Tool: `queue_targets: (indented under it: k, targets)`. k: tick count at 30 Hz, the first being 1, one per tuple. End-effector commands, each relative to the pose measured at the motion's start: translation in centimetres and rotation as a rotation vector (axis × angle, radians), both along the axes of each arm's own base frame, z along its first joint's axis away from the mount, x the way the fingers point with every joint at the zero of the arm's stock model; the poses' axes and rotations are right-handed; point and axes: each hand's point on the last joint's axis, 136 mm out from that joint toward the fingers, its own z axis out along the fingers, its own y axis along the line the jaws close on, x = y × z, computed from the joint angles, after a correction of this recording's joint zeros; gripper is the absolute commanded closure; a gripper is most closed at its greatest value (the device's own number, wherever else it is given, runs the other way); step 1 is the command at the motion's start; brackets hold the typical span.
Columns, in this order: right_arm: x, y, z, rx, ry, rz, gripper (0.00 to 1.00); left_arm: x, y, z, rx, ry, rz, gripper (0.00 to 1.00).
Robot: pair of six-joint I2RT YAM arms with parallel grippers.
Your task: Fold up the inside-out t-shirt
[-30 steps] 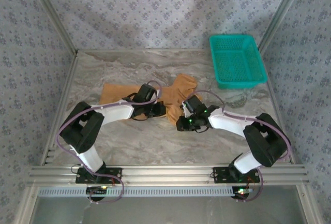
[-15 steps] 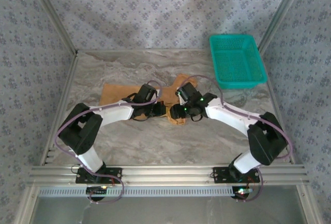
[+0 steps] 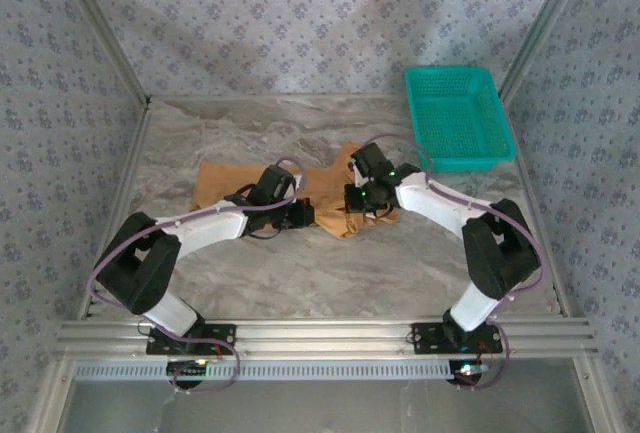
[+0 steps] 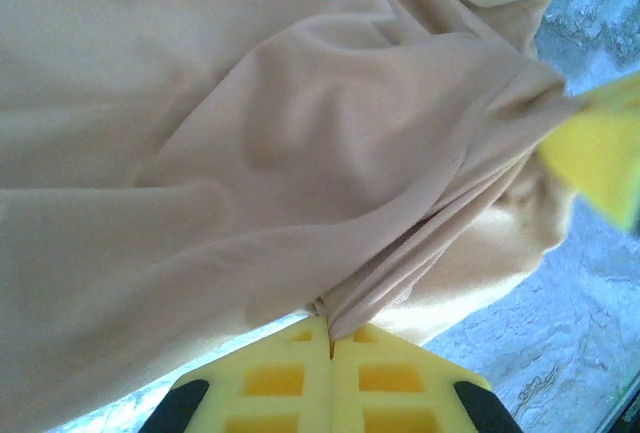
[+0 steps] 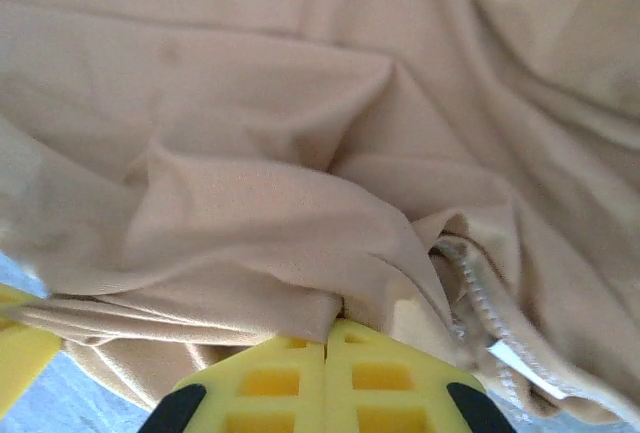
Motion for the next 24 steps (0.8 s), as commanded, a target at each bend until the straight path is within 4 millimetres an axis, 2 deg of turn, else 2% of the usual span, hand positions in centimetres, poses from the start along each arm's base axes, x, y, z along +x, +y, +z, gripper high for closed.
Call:
queue_targets:
  k: [1, 5, 8, 9, 10, 12, 15, 20, 24]
  targets:
    - [0.3, -1.1, 1.5, 0.030, -0.019, 0.002, 1.00, -0.5, 1.7, -0.6, 0.048, -0.003, 0.008, 1.00]
    - [0.3, -1.4, 0.5, 0.068, 0.015, -0.002, 1.00, -0.7, 2.1, -1.0, 0.067, -0.001, 0.012, 1.00]
    - [0.2, -0.7, 0.2, 0.112, 0.030, 0.006, 1.00, -0.6, 2.4, -0.8, 0.091, -0.018, 0.006, 1.00]
    - [0.1, -0.3, 0.3, 0.133, 0.036, 0.013, 1.00, -0.6, 2.3, -0.4, 0.104, -0.040, -0.001, 0.97]
    - [0.1, 0.0, 0.4, 0.145, 0.038, 0.014, 1.00, -0.6, 2.1, 0.3, 0.114, -0.067, -0.012, 0.89]
    - [0.0, 0.4, 0.5, 0.159, 0.040, 0.017, 1.00, -0.8, 1.1, 1.9, 0.103, -0.109, -0.036, 0.68]
    - [-0.2, 0.6, 0.4, 0.169, 0.048, 0.007, 1.00, -1.5, -0.9, 4.0, 0.039, -0.102, -0.027, 0.52]
    - [-0.5, 0.6, 0.4, 0.185, 0.050, -0.001, 1.00, -2.2, -4.9, 4.6, -0.147, 0.021, 0.030, 0.51]
    - [-0.8, 0.7, 0.4, 0.190, 0.054, -0.003, 1.00, -1.2, -6.4, 2.8, -0.187, 0.085, 0.099, 0.50]
